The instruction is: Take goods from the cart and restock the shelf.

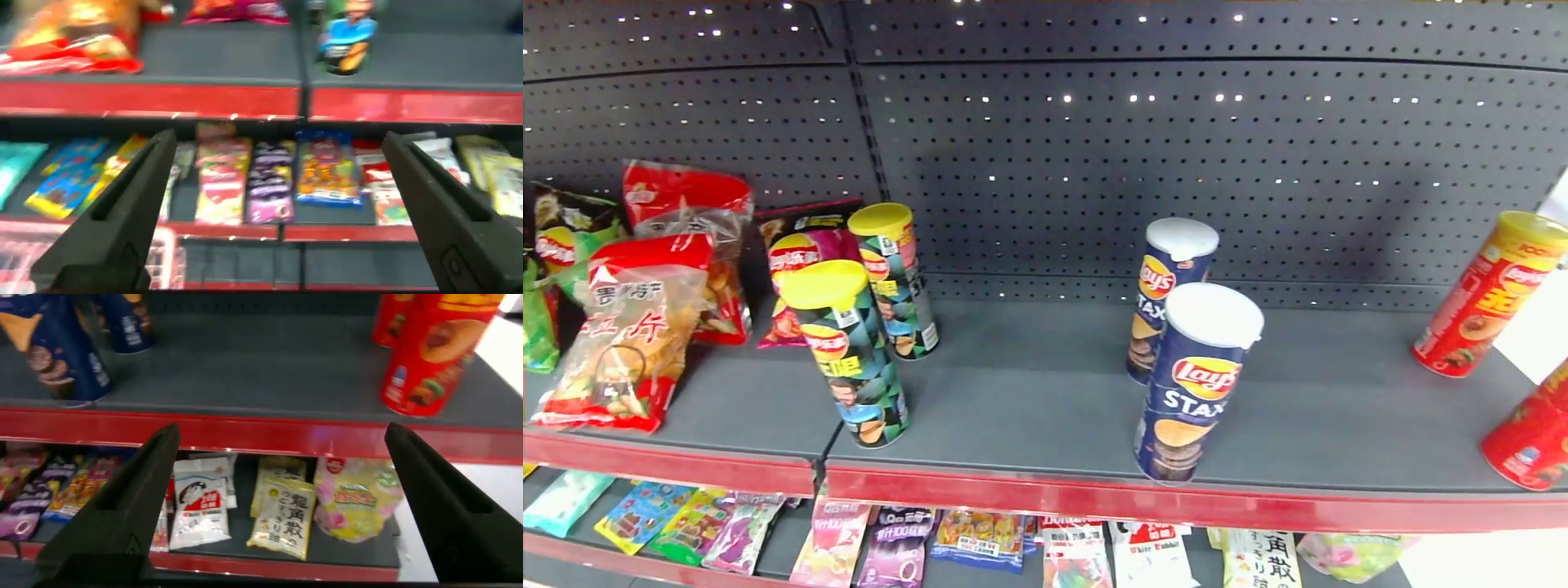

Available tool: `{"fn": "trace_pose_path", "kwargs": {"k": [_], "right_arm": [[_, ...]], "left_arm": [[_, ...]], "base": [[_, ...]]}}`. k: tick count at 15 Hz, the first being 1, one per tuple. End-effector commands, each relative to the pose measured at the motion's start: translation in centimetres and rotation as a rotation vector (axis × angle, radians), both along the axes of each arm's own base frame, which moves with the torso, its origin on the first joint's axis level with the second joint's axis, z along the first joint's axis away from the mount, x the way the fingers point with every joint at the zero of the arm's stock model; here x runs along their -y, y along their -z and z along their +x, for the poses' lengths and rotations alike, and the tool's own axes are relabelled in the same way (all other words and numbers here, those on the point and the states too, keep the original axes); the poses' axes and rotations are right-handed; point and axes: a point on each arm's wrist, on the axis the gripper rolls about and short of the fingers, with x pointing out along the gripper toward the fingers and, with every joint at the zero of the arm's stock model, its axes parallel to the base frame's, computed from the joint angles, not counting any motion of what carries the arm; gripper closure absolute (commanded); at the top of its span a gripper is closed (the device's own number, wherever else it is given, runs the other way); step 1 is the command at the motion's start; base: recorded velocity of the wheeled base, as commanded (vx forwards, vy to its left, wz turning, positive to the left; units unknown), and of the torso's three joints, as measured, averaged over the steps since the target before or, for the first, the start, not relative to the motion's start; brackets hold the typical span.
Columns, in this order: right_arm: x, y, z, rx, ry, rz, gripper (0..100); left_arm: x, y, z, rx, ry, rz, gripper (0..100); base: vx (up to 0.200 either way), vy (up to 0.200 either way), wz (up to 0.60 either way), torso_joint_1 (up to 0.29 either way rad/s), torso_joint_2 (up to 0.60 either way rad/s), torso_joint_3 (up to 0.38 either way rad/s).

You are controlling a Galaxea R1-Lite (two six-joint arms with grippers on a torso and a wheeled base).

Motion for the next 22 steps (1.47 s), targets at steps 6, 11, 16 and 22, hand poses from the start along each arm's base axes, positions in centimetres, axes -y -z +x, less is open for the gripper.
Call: {"fn": "trace_pose_path", "kwargs": {"k": [6, 11, 16, 22], "right_arm": [[-0.1, 0.0, 0.0, 0.005, -0.052, -0.008, 0], [-0.2, -9.9, 1.4, 0.026, -0.103, 0.089, 0], [-0.5, -12.7, 9.0, -0.253, -0.169, -0.017, 0], [-1.7, -11.4, 14.8, -0.479, -0.261, -0.047, 0]], "left_arm": [[0.3, 2.2, 1.1, 0.031, 0.058, 0.000, 0], [0.3, 2.2, 1.1, 0.031, 0.060, 0.000, 0], [0.3, 2.2, 1.1, 0.031, 0.060, 0.005, 0], [0.3, 2.2, 1.1, 0.031, 0.060, 0.005, 0]], "base": [[0.000, 0.000, 0.00, 0.000, 0.00, 0.000], [0.000, 0.000, 0.00, 0.000, 0.00, 0.000], [0.000, 0.000, 0.00, 0.000, 0.00, 0.000], [0.000, 0.000, 0.00, 0.000, 0.00, 0.000]]}}
